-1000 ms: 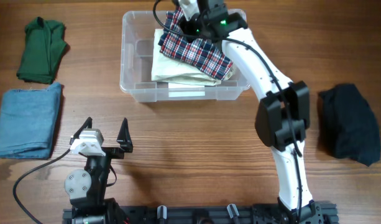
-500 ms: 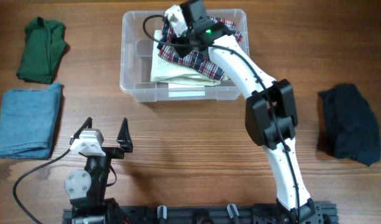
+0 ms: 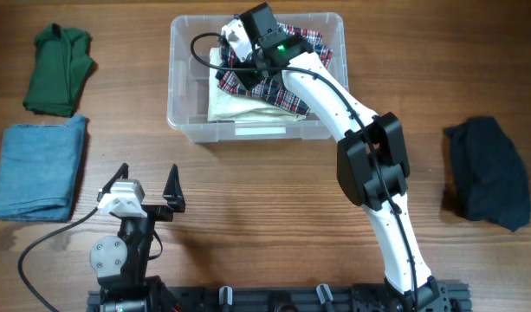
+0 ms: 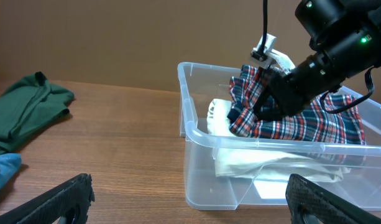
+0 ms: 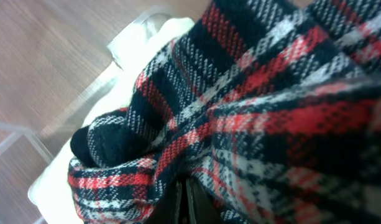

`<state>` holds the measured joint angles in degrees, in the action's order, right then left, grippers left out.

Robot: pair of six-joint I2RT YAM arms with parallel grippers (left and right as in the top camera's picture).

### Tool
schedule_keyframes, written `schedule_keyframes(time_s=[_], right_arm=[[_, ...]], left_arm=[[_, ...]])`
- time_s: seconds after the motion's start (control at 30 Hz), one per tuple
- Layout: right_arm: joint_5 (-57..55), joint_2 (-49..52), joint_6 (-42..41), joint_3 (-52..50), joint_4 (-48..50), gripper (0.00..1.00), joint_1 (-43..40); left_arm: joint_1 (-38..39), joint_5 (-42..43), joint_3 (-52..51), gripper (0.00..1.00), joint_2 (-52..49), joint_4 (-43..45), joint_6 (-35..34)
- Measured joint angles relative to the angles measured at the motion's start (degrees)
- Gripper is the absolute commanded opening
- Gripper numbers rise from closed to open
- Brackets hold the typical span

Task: Pack container
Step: 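Release the plaid cloth and press it down with the right gripper, then push the plaid cloth's edges into the container with the right gripper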

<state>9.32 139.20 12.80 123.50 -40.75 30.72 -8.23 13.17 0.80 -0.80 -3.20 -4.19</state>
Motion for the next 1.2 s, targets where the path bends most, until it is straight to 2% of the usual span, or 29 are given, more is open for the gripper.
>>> schedule_keyframes(time_s=[0.33,0.83,0.93,1.0,1.1,1.2], right_arm=[[-0.42,0.0,1.01,0.07,-0.57,0.04,-1.49],[-0.66,0.0,5.16,0.07,-0.85,0.05,-8.63],[-0.55,-0.09,5.46,0.07,-0.61,0.16,-8.92],[-0.39,-0.55,5.57,0.04,-0.52,0.18,-8.85],[-0.63,-2.56,5.38,-0.15,0.26,0.29,-8.92],[-0.85,-5.16,5.22,-0.17,2.51,0.33,-9.18]], left_arm=[[0.0,0.0,0.0,1.0,0.0,0.0,0.0],[0.0,-0.02,0.0,1.0,0.0,0.02,0.0],[0.0,0.0,0.0,1.0,0.0,0.02,0.0],[0.0,0.0,0.0,1.0,0.0,0.02,0.0],[0.0,0.0,0.0,1.0,0.0,0.02,0.0],[0.0,0.0,0.0,1.0,0.0,0.02,0.0]])
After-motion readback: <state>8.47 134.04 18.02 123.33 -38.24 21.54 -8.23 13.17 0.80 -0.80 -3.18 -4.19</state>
